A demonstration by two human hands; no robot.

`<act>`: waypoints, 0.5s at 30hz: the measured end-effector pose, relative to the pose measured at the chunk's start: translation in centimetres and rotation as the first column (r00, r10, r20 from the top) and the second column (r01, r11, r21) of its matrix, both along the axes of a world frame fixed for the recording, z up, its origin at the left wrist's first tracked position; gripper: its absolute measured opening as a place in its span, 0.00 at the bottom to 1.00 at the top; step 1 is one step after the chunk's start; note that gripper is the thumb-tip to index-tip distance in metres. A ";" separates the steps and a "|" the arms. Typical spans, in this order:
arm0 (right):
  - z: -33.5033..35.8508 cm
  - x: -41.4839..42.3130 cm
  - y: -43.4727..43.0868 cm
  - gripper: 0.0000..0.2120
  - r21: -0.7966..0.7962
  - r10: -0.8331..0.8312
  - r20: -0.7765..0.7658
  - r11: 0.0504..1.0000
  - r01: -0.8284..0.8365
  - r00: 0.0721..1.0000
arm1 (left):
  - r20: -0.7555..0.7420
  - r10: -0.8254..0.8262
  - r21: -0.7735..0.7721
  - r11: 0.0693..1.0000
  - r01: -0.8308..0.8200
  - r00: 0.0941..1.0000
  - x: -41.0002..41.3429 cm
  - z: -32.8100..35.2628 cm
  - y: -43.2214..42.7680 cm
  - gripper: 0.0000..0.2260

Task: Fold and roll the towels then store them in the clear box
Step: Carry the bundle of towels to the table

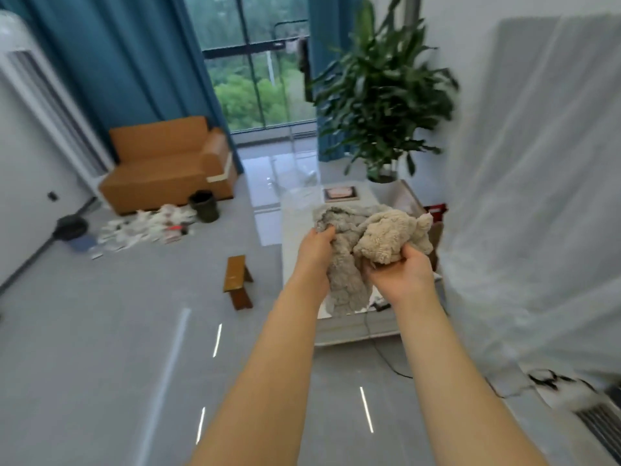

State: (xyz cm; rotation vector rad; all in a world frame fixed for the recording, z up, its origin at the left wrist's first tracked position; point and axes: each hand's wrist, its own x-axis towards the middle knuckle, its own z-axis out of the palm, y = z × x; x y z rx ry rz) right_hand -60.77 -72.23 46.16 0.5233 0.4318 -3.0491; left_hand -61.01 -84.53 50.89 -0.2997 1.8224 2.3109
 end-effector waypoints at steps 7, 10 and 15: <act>-0.8 -7.4 -10.3 0.16 0.022 0.164 0.003 0.986 -0.164 0.987 | 0.113 0.192 0.032 0.980 -0.197 0.975 -5.6 -1.3 -12.0 0.12; -1.0 -12.1 -13.7 0.15 0.039 0.200 0.038 0.979 -0.201 0.979 | 0.139 0.249 0.025 0.967 -0.254 0.958 -10.0 -2.3 -15.6 0.14; -1.5 -21.6 -17.9 0.16 0.045 0.262 0.078 0.963 -0.266 0.962 | 0.171 0.319 0.043 0.943 -0.331 0.932 -18.2 -2.7 -19.6 0.14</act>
